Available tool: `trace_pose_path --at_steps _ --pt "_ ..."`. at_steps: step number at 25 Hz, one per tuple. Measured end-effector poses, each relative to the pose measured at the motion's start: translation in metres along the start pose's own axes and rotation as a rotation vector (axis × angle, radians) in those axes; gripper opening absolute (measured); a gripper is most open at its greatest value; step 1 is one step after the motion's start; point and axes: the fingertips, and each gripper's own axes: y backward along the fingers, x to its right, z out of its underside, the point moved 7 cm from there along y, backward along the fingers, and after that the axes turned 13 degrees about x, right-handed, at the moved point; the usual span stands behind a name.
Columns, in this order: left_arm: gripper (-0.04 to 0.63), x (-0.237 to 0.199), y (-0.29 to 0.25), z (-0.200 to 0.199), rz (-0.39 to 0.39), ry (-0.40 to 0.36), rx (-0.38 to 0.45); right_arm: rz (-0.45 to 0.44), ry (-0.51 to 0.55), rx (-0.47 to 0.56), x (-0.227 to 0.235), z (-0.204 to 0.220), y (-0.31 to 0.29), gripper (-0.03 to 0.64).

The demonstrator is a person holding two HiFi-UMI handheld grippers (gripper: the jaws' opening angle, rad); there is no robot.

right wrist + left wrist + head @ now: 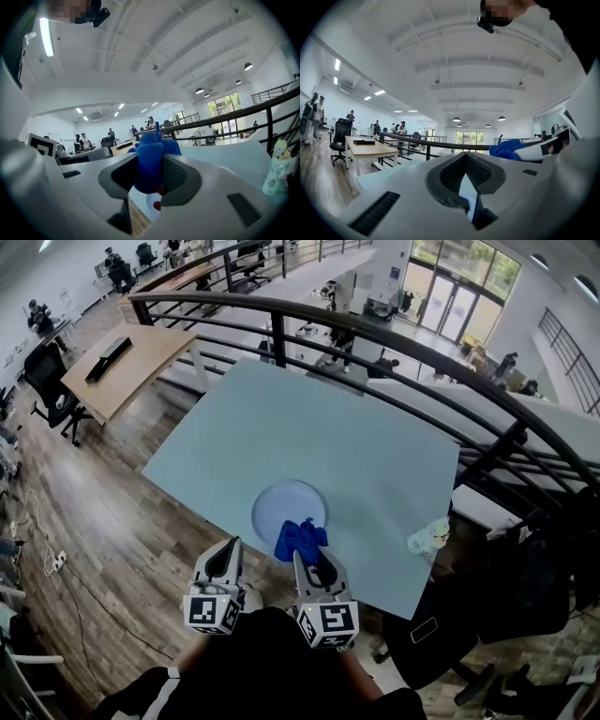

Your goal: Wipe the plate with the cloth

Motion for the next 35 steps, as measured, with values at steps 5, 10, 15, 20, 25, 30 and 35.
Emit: trace_pose_path --at_steps 5,10,15,20,25,30,35 --pt "0.002 -0.014 -0.019 0.008 0.030 0.013 -0.014 0.048 0.000 0.003 0.001 0.003 -0.012 0.118" --pt "0.002 -0.022 -0.045 0.018 0.089 0.035 -0.009 0.118 0.007 0.019 0.008 0.005 -0.025 0.118" --pt "0.002 -0.037 -0.075 0.022 0.160 0.054 -0.026 0.192 0.022 0.024 0.005 0.003 -0.043 0.118" --pt "0.002 -0.061 -0.113 0.029 0.241 0.062 -0.038 0.259 0.028 0.031 -0.002 0.002 -0.075 0.118" --pt "0.002 -0.069 -0.136 0.031 0.309 0.089 -0.063 0.323 0.018 0.028 -0.008 0.007 -0.090 0.118" --pt "0.002 -0.075 -0.154 0.043 0.369 0.118 -0.090 0.391 0.021 0.026 -0.009 0.010 -0.100 0.118" --pt "0.002 -0.077 -0.174 0.053 0.459 0.147 -0.103 0.490 0.017 0.028 -0.011 0.014 -0.104 0.118"
